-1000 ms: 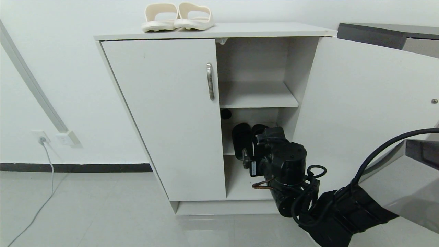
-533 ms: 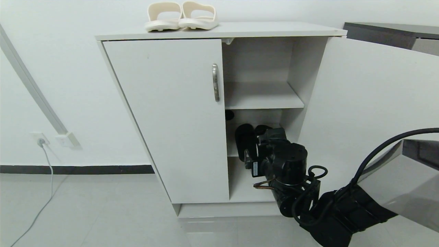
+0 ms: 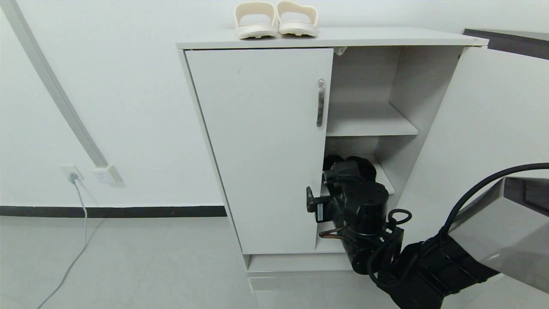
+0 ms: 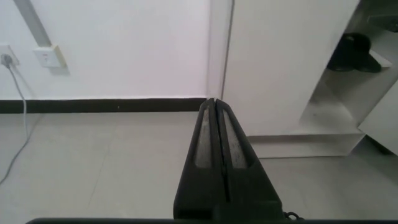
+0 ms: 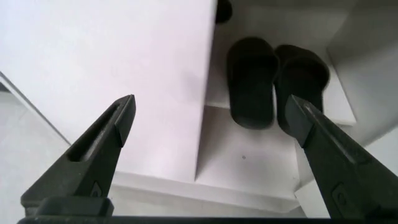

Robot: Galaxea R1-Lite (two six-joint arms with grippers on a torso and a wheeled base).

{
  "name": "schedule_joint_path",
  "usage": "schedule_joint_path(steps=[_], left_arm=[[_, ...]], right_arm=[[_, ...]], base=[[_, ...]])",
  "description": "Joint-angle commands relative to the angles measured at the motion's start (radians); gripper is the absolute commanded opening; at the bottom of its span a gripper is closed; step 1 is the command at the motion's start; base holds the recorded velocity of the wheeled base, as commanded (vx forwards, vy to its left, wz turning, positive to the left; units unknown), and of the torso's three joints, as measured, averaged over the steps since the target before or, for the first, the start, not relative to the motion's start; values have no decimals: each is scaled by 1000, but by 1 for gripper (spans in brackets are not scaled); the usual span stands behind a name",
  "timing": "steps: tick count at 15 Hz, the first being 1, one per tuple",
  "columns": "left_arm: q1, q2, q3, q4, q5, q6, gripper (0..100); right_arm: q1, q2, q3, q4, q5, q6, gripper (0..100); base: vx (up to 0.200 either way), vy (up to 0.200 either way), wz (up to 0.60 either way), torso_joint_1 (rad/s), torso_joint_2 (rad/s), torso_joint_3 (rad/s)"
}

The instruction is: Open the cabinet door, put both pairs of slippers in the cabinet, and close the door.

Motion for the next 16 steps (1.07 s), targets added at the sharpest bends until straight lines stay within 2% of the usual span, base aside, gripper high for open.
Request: schedule_joint_path(steps=[1, 7, 16], left_arm=[[0, 1, 0, 0, 0, -1, 0], [0, 1, 0, 0, 0, -1, 0], [0, 1, 0, 0, 0, -1, 0]], right_arm=[[-1, 2, 8, -3, 8, -5, 100], [-6, 11, 39, -74, 40, -46, 100], [-6, 15, 45, -77, 43, -53, 100]], base=[[0, 200, 0, -2, 2, 2], [0, 200, 0, 3, 1, 1], [0, 0, 0, 0, 0, 0]])
